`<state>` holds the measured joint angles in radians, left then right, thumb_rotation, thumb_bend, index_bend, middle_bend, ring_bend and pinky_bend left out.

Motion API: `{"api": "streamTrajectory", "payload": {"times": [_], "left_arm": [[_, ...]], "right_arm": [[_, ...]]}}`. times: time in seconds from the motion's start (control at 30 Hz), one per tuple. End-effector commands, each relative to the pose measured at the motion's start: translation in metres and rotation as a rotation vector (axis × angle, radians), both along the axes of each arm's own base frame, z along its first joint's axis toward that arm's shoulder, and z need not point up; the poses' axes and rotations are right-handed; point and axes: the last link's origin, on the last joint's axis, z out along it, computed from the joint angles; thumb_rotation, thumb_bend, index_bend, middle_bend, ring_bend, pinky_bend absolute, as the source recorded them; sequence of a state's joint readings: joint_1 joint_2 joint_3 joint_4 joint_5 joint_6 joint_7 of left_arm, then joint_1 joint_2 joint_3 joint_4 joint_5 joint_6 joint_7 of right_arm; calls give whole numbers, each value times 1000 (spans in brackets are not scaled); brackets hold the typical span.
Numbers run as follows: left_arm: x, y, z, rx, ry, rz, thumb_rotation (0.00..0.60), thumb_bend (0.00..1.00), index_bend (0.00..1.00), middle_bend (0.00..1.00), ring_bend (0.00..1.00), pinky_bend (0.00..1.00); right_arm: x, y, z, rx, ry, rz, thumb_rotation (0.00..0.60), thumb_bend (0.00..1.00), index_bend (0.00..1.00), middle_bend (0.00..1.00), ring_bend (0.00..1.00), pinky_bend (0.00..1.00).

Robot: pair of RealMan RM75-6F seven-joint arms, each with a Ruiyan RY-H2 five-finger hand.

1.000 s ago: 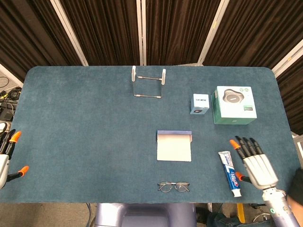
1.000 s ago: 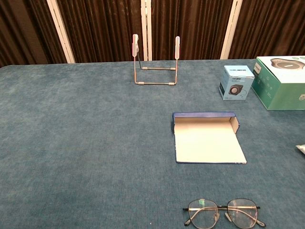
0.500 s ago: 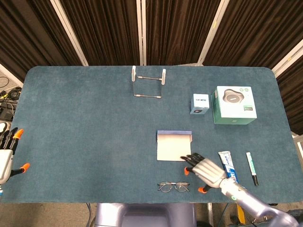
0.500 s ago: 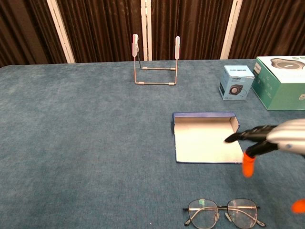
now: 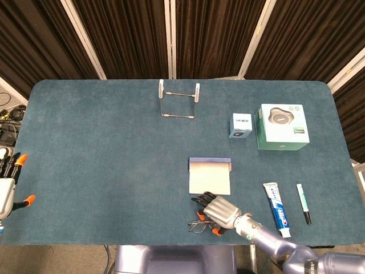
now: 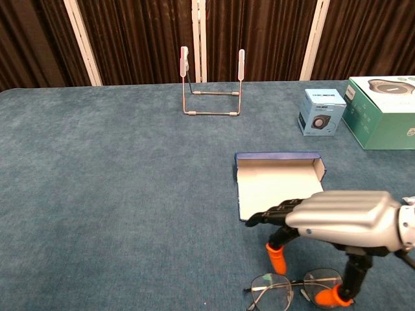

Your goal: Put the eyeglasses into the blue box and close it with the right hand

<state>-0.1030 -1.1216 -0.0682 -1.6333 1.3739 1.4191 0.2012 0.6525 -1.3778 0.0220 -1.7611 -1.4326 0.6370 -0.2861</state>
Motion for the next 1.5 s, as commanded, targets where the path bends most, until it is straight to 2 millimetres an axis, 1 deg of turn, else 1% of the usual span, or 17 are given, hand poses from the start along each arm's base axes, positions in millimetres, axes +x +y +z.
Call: {"api": "streamTrajectory", "payload": {"times": [0.03,0.2,0.37,0.77,0.93,1.2,1.3,1.43,1.5], "left_arm": [[0,0,0,1,-1,0,600,0,0,0,0,0],[0,0,1,4,-4,-1,600,0,0,0,0,0],[-1,-1,2,6,-8,-1,600,0,0,0,0,0],[1,-2,2,2,-8,-8,600,0,0,0,0,0],[1,-1,1,1,-6,-7,600,0,0,0,0,0],[1,-1,1,-1,-5,-4,600,0,0,0,0,0],[1,-1,0,-2,-5,-3,600,0,0,0,0,0],[1,-1,1,-1,-6,-5,600,0,0,0,0,0],[1,-1,1,-2,-8,-5,600,0,0,0,0,0]], "right_arm": [[7,1,-8,-2,-1,6,600,180,444,0,0,0],[9,4,-13,-20,15,12,600,179,449,0,0,0],[11,4,-10,-47,7,8,600,179,450,0,0,0],[-2,10,-10,-68,49,28,600,199,468,0,0,0],[-5,10,-12,-68,49,25,600,243,503,0,0,0],[-7,10,-15,-76,44,36,600,328,596,0,0,0],[-6,9,-13,-87,30,33,600,348,605,0,0,0],[-4,4,-9,-104,0,10,600,354,613,0,0,0],[-2,-4,-4,-129,-30,-19,600,363,616,0,0,0]]}}
